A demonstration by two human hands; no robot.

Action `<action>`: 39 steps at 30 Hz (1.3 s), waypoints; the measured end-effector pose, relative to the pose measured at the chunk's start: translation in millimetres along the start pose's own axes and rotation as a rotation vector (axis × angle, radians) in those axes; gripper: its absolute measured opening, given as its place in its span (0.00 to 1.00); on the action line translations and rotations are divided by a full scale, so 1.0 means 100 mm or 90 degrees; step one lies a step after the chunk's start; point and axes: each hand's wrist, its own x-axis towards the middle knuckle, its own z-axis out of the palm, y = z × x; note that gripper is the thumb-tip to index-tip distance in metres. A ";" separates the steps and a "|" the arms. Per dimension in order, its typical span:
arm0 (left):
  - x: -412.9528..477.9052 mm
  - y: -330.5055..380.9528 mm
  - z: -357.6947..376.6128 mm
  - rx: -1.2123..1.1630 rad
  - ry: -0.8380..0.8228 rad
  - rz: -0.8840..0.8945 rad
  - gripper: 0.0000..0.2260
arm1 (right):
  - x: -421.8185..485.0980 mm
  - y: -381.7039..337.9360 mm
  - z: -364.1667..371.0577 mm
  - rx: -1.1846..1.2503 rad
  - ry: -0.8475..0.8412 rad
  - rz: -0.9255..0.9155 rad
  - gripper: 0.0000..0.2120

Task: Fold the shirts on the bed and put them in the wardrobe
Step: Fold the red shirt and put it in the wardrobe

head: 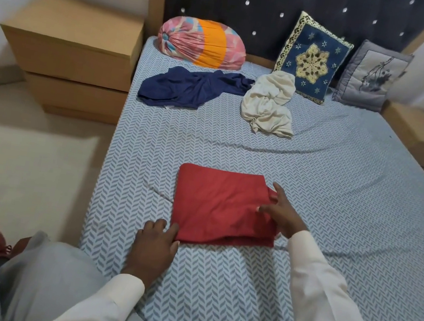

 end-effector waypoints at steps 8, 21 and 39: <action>0.00 0.04 -0.05 -0.115 0.068 -0.051 0.07 | 0.03 -0.67 -0.07 0.163 0.033 0.016 0.28; -0.05 0.06 -0.03 -0.055 0.062 -0.015 0.10 | -0.40 0.54 0.06 -0.299 0.302 -0.117 0.19; -0.09 0.05 -0.12 -0.096 0.075 -0.012 0.05 | -1.13 0.72 1.42 0.364 0.086 0.051 0.17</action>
